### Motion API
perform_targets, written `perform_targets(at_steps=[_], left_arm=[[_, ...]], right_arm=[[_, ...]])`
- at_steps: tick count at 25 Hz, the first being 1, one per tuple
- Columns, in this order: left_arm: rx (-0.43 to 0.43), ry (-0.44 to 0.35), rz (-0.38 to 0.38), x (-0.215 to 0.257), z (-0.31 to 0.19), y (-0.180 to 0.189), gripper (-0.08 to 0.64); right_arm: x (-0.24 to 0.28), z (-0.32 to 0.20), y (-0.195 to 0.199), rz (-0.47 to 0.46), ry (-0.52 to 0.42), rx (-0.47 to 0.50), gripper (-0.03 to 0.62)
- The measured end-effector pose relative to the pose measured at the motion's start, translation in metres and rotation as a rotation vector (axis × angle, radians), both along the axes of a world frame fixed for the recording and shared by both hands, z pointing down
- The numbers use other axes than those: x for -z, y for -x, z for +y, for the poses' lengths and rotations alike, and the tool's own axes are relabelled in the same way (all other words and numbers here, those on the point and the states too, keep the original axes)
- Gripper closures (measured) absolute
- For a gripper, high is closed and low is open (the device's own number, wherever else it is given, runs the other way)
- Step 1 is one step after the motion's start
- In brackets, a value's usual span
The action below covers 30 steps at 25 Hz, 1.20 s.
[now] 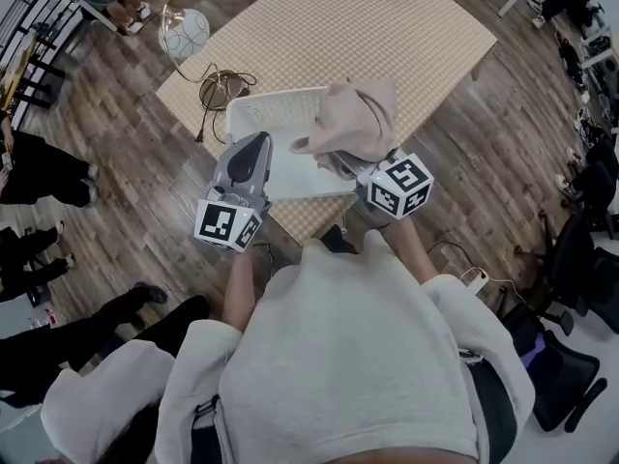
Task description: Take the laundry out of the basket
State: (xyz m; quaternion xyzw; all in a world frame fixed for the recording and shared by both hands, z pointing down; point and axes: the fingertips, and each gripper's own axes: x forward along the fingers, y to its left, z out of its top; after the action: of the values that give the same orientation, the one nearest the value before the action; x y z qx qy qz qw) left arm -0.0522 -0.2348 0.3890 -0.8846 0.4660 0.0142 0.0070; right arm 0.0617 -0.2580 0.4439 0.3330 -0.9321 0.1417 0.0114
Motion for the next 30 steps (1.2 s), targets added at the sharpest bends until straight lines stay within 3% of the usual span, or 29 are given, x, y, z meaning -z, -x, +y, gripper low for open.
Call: perform_targets(at_steps=[15, 30], left_arm=[[-0.051, -0.024, 0.046, 0.002, 0.139, 0.049, 0.554], [-0.088, -0.027, 0.067, 0.005, 0.246, 0.039, 0.554]], right_arm=[[0.012, 0.146, 0.053, 0.057, -0.059, -0.035, 0.344], [0.020, 0.260, 0.045, 0.071, -0.077, -0.075, 0.344]])
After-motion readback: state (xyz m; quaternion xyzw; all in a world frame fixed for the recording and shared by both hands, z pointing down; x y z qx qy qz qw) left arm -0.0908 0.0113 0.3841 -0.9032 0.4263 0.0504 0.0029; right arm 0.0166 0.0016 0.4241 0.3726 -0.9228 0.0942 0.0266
